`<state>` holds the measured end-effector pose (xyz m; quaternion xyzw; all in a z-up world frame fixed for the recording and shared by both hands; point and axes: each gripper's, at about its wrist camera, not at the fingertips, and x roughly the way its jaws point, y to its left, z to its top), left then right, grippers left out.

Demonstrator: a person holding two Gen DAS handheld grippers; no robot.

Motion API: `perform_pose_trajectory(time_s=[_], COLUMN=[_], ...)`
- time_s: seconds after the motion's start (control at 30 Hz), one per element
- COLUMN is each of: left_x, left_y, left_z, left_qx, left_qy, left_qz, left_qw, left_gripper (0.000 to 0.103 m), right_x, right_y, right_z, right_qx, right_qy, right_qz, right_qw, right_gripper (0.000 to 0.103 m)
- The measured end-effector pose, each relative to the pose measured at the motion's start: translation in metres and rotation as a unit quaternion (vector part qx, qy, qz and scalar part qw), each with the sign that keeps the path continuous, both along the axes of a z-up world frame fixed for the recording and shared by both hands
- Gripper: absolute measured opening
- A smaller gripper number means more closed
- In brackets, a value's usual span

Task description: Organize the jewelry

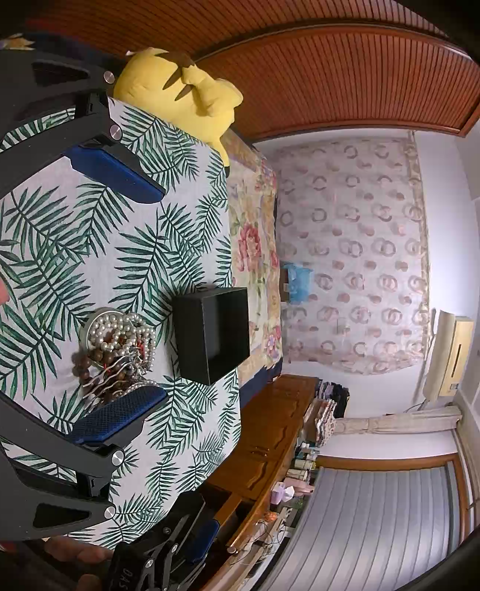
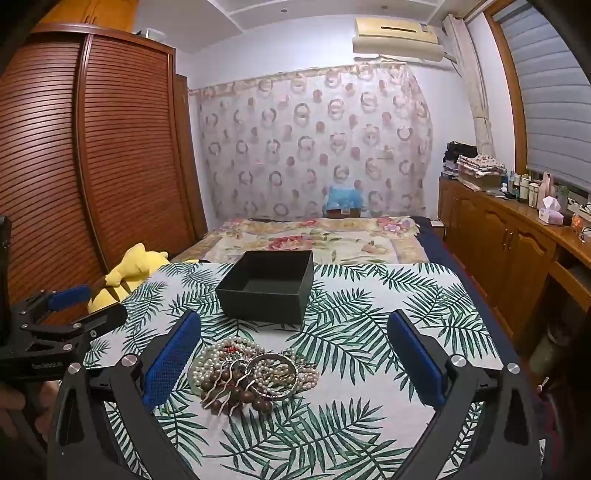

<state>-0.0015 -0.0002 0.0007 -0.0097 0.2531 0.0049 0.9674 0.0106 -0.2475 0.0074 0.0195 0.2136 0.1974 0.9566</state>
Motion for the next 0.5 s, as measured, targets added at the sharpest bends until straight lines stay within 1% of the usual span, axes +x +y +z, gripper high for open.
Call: perform_pose_trajectory(time_s=[0.5], left_x=[-0.0001], left_y=[0.0019], left_z=[-0.0017], left_qx=[0.001], left_qy=[0.001], left_qz=[0.001], left_qw=[1.0000], left_gripper=[0.096], right_x=[-0.0001], right_y=[0.0007], right_z=[-0.0002], right_qx=[-0.002], right_qy=[0.001], right_qz=[-0.001], right_qw=[1.000], right_gripper=[0.101])
